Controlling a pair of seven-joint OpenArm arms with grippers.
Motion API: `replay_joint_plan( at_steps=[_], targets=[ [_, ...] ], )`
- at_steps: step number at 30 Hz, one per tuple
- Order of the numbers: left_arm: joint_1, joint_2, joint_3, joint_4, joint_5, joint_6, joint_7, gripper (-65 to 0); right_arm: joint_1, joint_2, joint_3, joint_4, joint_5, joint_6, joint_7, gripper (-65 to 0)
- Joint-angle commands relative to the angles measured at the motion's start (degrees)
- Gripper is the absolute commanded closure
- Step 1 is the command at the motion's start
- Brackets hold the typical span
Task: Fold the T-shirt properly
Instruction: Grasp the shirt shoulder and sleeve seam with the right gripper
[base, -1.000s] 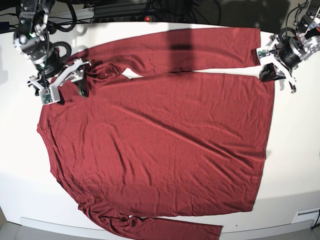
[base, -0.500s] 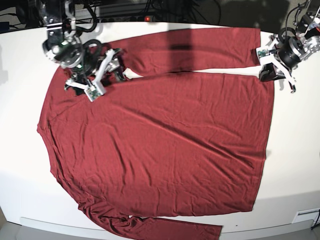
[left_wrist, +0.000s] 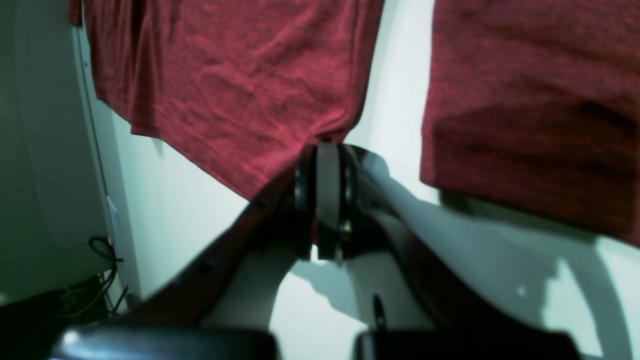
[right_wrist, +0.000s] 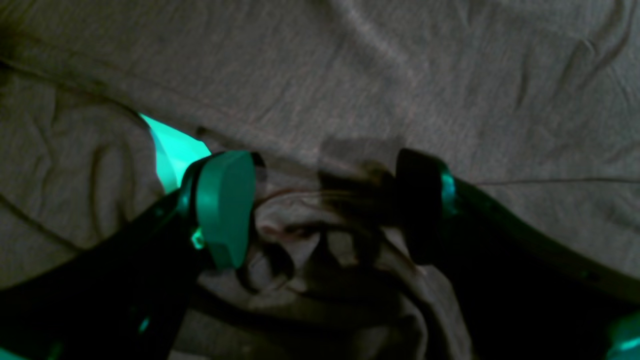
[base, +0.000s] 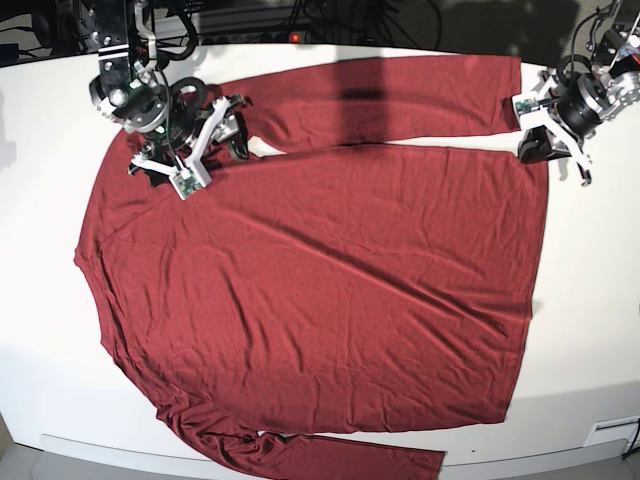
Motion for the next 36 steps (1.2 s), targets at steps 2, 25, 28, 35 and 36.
replay_joint_plan(
  at_steps=[2,25,28,35,36],
  targets=[
    [0.2,-0.8,0.1,0.2,0.4,-1.5,0.0,0.0,0.3,0.5,0.2,-0.7,0.2,-0.2,0.8,-43.9],
    [0.2,-0.8,0.0,0.2,0.4,-1.5,0.0,0.0,0.3,0.5,0.2,-0.5,0.2,-0.2,-0.7,-19.9],
    [0.2,-0.8,0.0,0.2,0.4,-1.5,0.1,0.0,0.3,0.5,0.2,0.5,0.2,-0.2,-1.0,-10.0],
    [0.2,-0.8,0.0,0.2,0.4,-1.5,0.0,0.0,0.3,0.5,0.2,2.3,0.2,-0.2,-2.0,0.0],
    [0.2,-0.8,0.0,0.2,0.4,-1.5,0.0,0.0,0.3,0.5,0.2,2.3,0.2,-0.2,-2.0,0.0]
  ],
)
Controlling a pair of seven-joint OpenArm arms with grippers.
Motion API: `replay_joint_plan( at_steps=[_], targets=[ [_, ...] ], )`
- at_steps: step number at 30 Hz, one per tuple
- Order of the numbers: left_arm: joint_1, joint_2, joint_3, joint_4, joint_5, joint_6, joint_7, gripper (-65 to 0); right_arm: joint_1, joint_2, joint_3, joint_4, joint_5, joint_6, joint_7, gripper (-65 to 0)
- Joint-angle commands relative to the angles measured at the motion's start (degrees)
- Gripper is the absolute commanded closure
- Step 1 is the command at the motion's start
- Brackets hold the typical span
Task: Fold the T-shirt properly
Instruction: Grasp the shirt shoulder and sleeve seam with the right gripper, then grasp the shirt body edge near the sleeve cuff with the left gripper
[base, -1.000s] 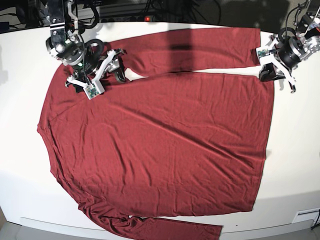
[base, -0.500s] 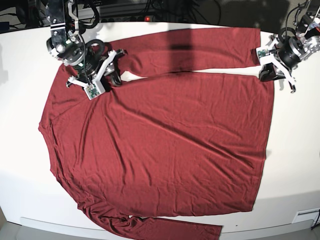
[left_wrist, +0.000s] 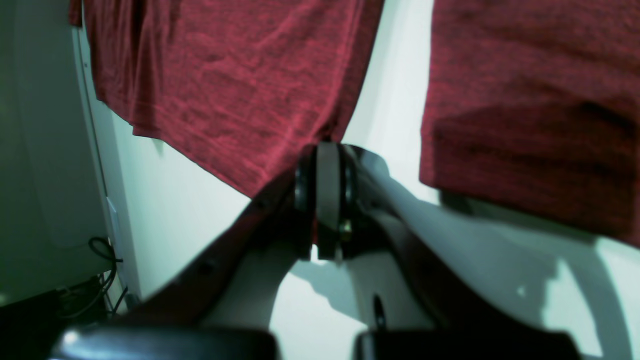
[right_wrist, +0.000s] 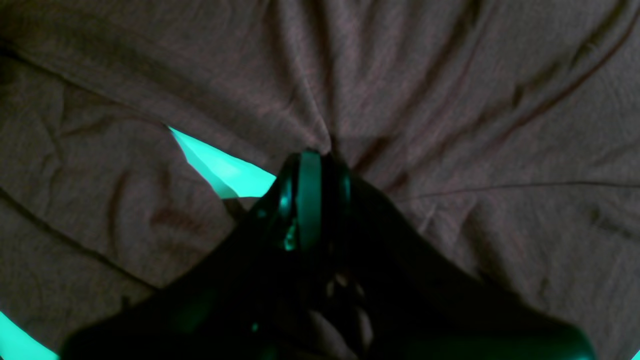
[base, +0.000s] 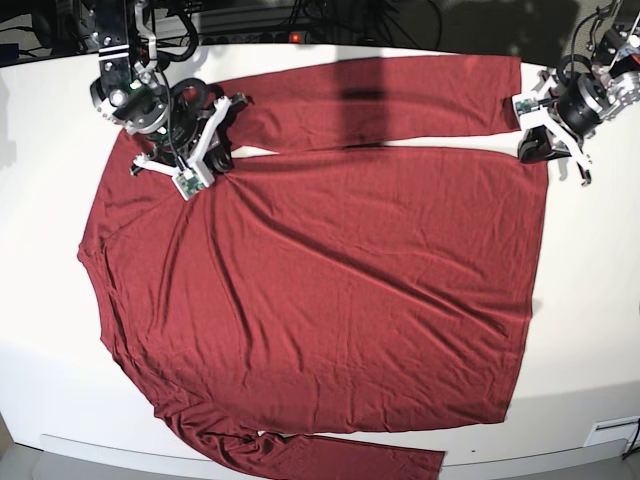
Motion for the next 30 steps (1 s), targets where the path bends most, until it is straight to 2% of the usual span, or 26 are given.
replay_joint_plan(
  at_steps=[1,17,21,25,30],
  targets=[
    [0.2,-0.8,0.0,0.2,0.4,-1.5,0.2,0.0,0.3,0.5,0.2,1.2,0.3,-0.2,1.0,0.0],
    [0.1,-0.9,-0.1,5.9,0.4,-1.5,3.3,0.0,0.3,0.5,0.2,5.8,0.7,-0.4,-1.8,0.0],
    [-0.7,-0.9,-0.1,6.1,0.4,-1.5,7.1,0.0,0.3,0.5,1.2,7.5,0.7,-2.6,-2.0,0.0],
    [-1.9,-1.0,-0.1,6.1,0.4,-1.2,8.5,0.0,0.3,0.5,3.0,8.6,0.8,-2.7,-2.1,0.0],
    [-2.1,-1.0,-0.1,6.1,0.4,3.1,8.4,0.0,1.1,1.4,3.8,9.6,3.3,-2.7,-2.8,0.0]
  ],
)
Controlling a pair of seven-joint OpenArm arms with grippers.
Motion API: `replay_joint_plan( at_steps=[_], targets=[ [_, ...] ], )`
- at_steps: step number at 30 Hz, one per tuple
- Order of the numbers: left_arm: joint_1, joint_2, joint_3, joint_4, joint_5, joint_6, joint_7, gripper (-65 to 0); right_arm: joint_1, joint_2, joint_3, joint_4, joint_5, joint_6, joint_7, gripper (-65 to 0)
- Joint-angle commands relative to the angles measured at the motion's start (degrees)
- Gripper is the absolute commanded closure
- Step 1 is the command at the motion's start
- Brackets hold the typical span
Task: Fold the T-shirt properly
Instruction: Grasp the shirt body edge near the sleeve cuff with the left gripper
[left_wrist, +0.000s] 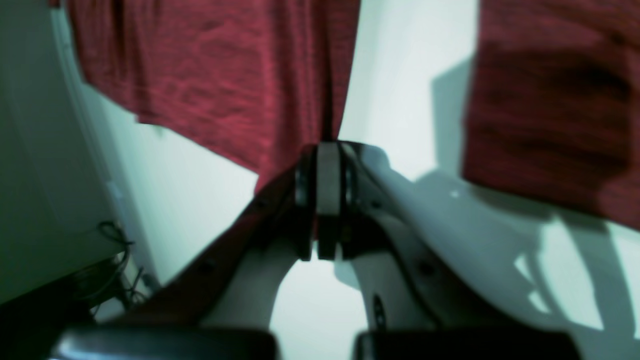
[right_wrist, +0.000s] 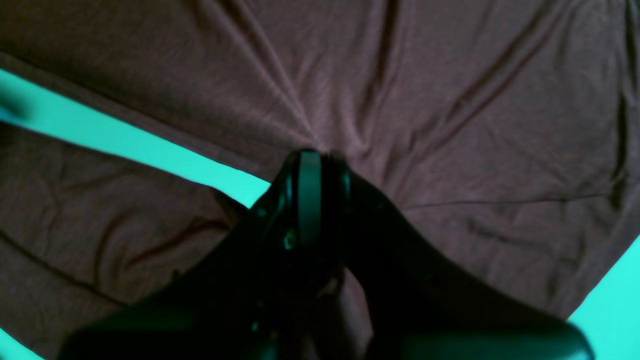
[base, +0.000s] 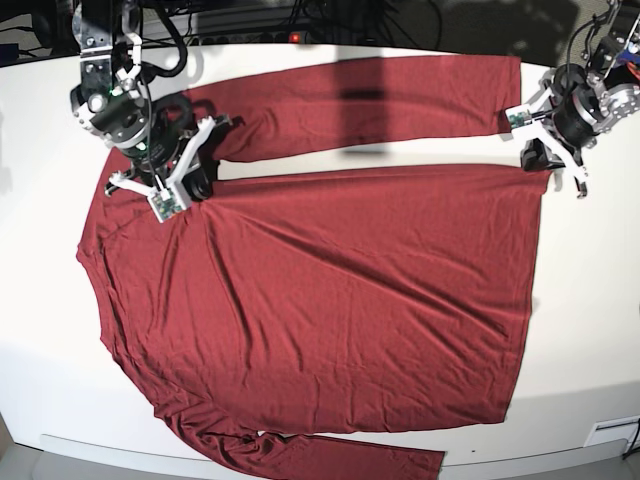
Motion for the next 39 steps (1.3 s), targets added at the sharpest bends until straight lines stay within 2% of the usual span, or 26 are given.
replay_joint_plan(
  at_steps=[1,3,6,16,23,26,32,39],
  targets=[
    [-0.4,-1.0,-0.4,0.6,0.0,2.1,0.0,0.0,1.1,0.9,0.4,1.3,0.9,-0.3,1.0,0.0],
    [-0.6,-1.0,-0.4,0.6,0.0,3.3,0.0,0.0,2.2,1.0,0.4,1.3,1.0,-0.3,0.9,0.0],
    [-1.8,-1.0,-0.4,0.6,-0.1,3.3,0.0,0.0,4.0,1.0,0.4,1.3,1.1,-0.4,0.4,0.0],
    [-9.2,-0.9,-0.4,0.6,-10.0,3.2,1.5,0.0,5.8,0.8,0.4,1.1,1.1,-0.6,0.1,0.0],
    [-11.3,-0.6,-0.4,0.5,-13.6,3.2,1.0,0.0,9.0,0.6,0.4,-1.2,5.0,-2.9,-0.2,0.0],
    [-11.6,0.7,-0.4,0.5,-15.1,3.2,0.8,0.0,11.5,-0.4,0.4,-5.3,5.2,-2.9,-0.2,0.0],
    [-12.9,5.3,-0.4,0.3,-15.1,3.2,0.7,0.0,17.1,-2.9,0.3,-12.7,5.1,-2.8,-0.1,0.0],
    [-18.9,8.7,-0.4,-4.2,-15.1,3.2,0.7,0.0,24.0,-3.5,0.3,-21.6,5.0,-2.8,-0.1,0.0]
  ],
)
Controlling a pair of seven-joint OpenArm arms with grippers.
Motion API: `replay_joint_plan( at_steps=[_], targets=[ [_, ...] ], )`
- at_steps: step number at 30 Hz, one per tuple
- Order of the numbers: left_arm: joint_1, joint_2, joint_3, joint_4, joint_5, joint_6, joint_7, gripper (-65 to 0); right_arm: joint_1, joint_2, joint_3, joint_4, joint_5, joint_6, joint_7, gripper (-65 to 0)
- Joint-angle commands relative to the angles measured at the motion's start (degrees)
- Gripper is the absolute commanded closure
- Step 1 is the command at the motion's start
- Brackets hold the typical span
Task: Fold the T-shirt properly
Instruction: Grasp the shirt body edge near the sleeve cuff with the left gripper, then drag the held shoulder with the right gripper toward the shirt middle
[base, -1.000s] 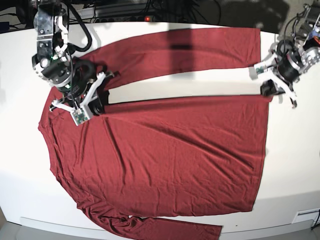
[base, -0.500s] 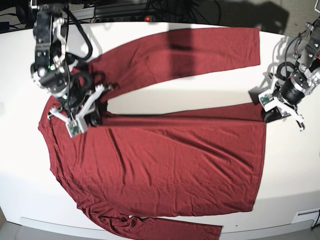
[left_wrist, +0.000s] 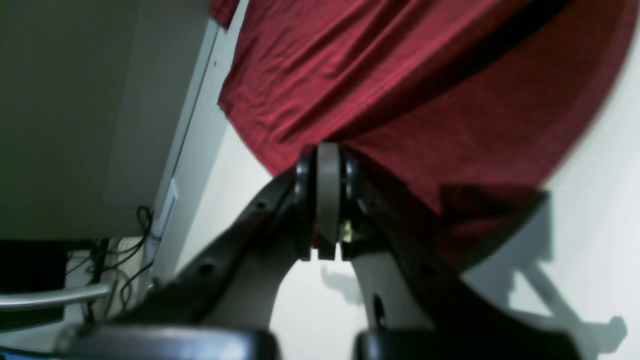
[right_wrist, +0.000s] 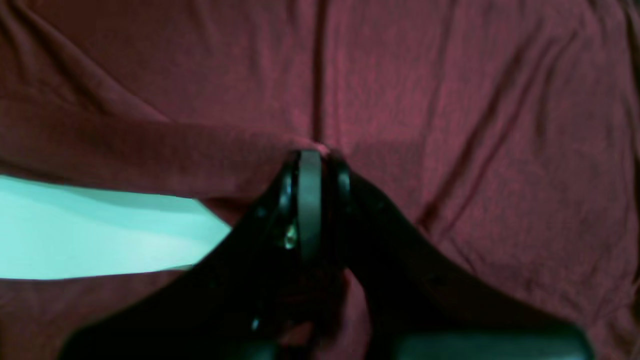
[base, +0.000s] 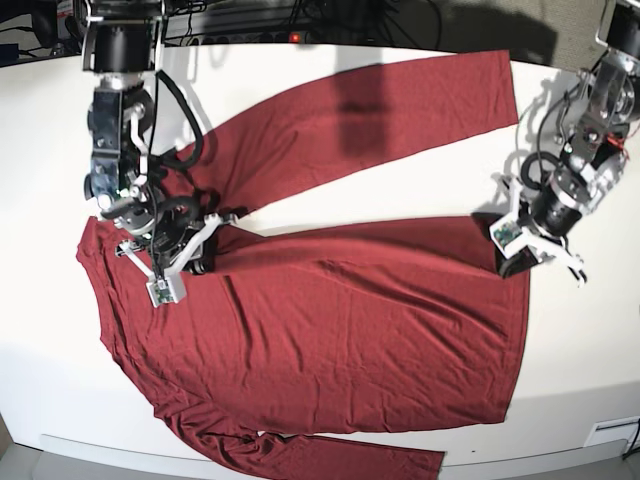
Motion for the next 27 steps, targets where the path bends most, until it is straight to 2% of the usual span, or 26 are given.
replay_joint_plan(
  at_steps=[1,5,12,18,27],
  targets=[
    [-2.1,-0.3,-0.4,-0.4,-0.3,1.2,-1.0,0.0,2.4,0.4,0.3,-0.5,0.4,0.0,1.4,0.0],
    [-5.7,1.9,-0.4,-7.0,-2.3,1.2,-3.7,0.0,6.6,0.4,0.3,-6.6,0.4,0.0,1.6,0.0],
    [-10.8,5.5,-0.4,-17.1,-1.6,1.2,-8.3,0.0,11.6,0.2,0.3,-10.7,0.4,0.0,1.6,0.0],
    [-13.9,5.8,-0.4,-19.9,-1.6,1.2,-7.5,0.0,14.6,-0.9,0.3,-15.3,0.4,0.0,1.5,0.0],
    [-14.1,5.8,-0.4,-19.9,-1.6,1.2,-7.3,0.0,15.3,-2.5,0.3,-16.8,0.4,0.0,3.1,0.0]
  ],
)
